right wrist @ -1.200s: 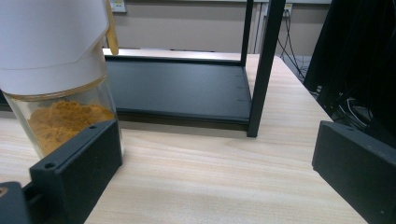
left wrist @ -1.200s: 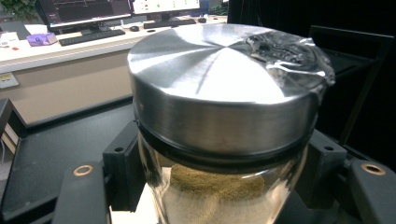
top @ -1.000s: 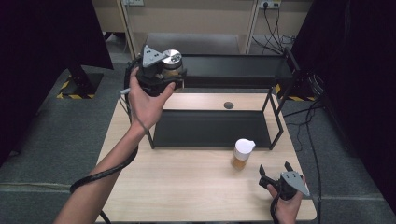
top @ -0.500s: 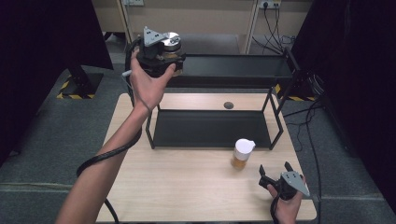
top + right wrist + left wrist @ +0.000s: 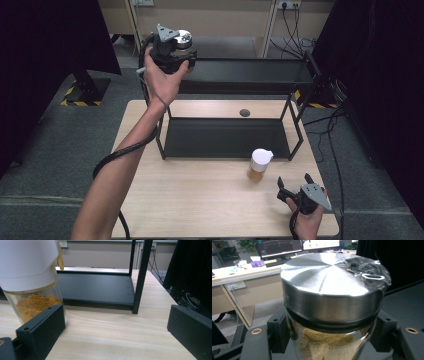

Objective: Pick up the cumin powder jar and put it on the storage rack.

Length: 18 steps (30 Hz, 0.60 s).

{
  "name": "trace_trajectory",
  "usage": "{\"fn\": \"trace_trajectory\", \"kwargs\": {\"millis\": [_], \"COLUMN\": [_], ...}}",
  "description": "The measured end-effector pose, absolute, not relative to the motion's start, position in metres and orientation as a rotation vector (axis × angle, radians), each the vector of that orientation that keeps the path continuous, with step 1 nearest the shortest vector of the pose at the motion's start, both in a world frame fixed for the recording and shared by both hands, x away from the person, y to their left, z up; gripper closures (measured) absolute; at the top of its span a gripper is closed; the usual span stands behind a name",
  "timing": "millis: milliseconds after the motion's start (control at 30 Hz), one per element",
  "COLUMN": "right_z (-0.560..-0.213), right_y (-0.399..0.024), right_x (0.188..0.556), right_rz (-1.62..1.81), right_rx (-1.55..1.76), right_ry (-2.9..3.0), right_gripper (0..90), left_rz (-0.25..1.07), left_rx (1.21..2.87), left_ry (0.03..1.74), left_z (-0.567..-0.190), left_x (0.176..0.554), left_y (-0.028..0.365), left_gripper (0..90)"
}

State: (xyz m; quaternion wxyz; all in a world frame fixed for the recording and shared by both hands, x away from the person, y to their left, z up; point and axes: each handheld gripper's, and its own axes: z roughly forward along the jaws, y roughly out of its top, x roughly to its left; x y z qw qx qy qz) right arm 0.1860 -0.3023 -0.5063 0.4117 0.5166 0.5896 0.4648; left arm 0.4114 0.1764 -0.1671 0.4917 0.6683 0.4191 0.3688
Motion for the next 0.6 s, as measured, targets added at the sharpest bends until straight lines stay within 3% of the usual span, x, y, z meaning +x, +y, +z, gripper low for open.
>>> {"fn": "trace_trajectory", "kwargs": {"millis": [600], "right_z": [-0.506], "right_y": [-0.302], "right_x": [0.186], "right_rz": [1.176], "right_rx": [1.298], "right_ry": [1.488], "right_gripper": [1.5], "left_rz": [0.891], "left_rx": [1.626], "left_ry": [1.1], "left_z": [-0.175], "left_x": [0.443], "left_y": [0.172], "left_gripper": [30.3]}}
